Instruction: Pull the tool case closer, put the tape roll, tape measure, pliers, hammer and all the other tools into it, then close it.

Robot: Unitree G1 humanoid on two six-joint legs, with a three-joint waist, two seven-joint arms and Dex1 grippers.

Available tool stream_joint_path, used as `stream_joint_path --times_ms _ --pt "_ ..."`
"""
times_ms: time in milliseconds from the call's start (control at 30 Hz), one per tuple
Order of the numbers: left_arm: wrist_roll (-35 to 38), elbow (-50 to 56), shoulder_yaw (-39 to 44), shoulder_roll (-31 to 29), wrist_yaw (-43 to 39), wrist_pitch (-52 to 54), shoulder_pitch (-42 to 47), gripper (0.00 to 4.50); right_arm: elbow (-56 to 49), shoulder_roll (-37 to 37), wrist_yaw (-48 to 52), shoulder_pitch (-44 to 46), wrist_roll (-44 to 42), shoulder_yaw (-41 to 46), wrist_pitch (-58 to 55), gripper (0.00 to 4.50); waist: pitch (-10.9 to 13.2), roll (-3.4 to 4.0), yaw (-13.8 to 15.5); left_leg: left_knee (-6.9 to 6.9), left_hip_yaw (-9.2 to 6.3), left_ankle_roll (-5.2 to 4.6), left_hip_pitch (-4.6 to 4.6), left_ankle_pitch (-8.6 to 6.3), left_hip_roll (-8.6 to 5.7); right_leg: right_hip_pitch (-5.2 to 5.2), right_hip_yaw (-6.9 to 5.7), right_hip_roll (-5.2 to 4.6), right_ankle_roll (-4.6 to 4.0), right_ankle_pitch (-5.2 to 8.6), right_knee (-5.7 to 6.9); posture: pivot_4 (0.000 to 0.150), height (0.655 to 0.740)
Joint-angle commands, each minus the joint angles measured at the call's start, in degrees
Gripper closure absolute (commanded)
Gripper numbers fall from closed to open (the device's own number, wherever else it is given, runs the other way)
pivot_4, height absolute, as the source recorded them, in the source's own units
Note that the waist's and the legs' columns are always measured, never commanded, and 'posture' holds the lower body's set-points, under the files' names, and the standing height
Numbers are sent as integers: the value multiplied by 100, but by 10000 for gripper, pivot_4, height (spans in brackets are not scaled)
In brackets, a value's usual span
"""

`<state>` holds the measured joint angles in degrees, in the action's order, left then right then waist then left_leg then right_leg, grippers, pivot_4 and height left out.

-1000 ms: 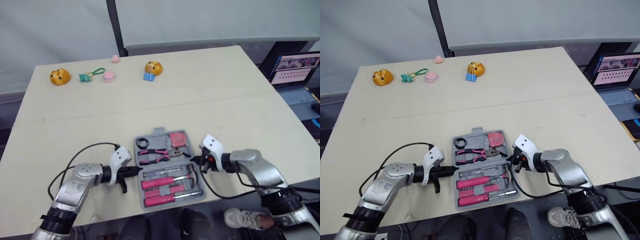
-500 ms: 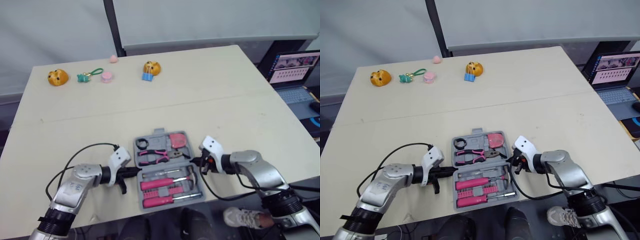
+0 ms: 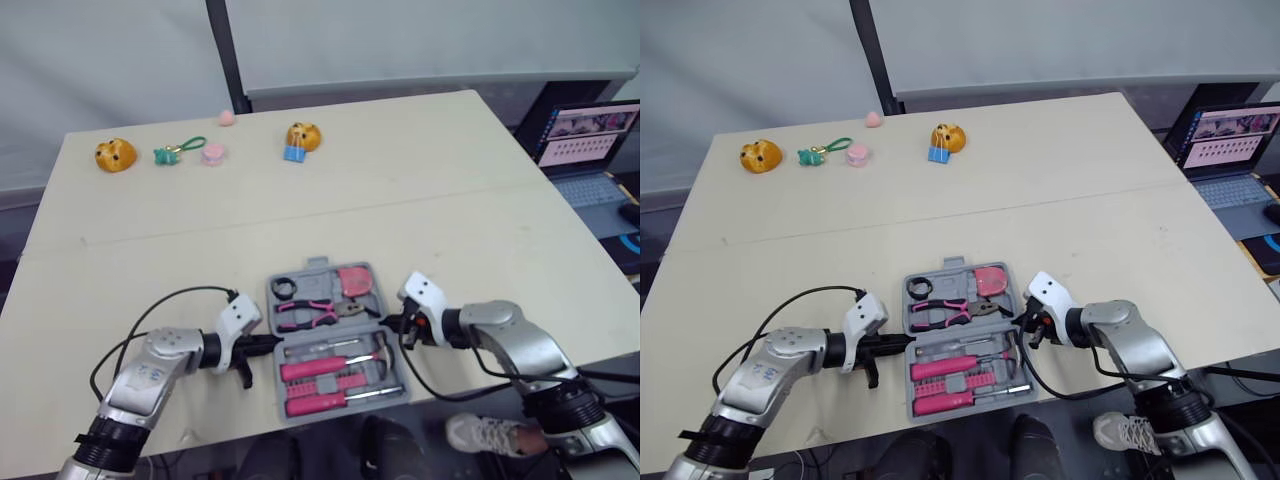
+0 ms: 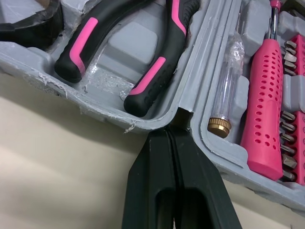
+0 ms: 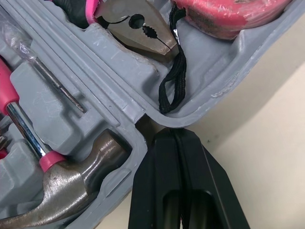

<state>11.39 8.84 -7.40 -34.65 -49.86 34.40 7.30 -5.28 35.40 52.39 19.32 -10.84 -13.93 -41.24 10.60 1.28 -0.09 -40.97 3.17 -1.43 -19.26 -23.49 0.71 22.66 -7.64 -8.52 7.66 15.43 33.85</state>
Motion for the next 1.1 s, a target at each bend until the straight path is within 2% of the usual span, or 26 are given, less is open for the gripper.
stream_joint_path --times_ms 33,167,267,367,600,833,1100 --pt "103 31 414 -397 -72 5 -178 45000 -216 142 169 -137 -157 102 54 44360 2 -3 -14 0 2 0 -1 0 1 2 0 0 0 0 1 1500 7155" --pt "195 -11 1019 -1040 -208 -135 -433 45000 -494 524 182 -311 -307 539 0 44360 5 -3 -7 0 3 2 -5 -1 7 12 -2 1 -6 3 5 1500 7155" --pt "651 212 1554 -1285 -467 -73 -562 45000 -884 900 242 -480 -542 958 -138 44360 10 -2 8 -2 4 2 -13 -2 4 15 1 -3 -5 3 3 1500 7155" --pt "1738 1102 1965 -1154 -768 560 -774 45000 -1502 1284 367 -688 -995 1519 -522 44360 14 -3 48 -3 -5 2 -28 -3 4 23 -2 -6 -5 2 1 1500 7155" --pt "2368 2334 1388 -814 -521 920 -936 45000 -2126 1687 380 -783 -1874 2280 -1264 44360 17 -8 91 -3 -9 6 -32 -9 5 24 -6 1 -6 3 -3 1500 7155" --pt "1838 2417 530 -457 -296 197 -1278 45000 -2115 1596 85 -1057 -2362 2856 -1649 44360 18 -11 139 -8 4 5 -14 -8 4 15 6 1 -5 2 4 1500 7155" --pt "641 1411 -444 -42 -59 -1225 -1419 45000 -1570 1348 -163 -964 -2387 2837 -1398 44360 18 -11 149 -9 5 5 -15 -8 1 15 6 1 -6 2 3 1500 7155"
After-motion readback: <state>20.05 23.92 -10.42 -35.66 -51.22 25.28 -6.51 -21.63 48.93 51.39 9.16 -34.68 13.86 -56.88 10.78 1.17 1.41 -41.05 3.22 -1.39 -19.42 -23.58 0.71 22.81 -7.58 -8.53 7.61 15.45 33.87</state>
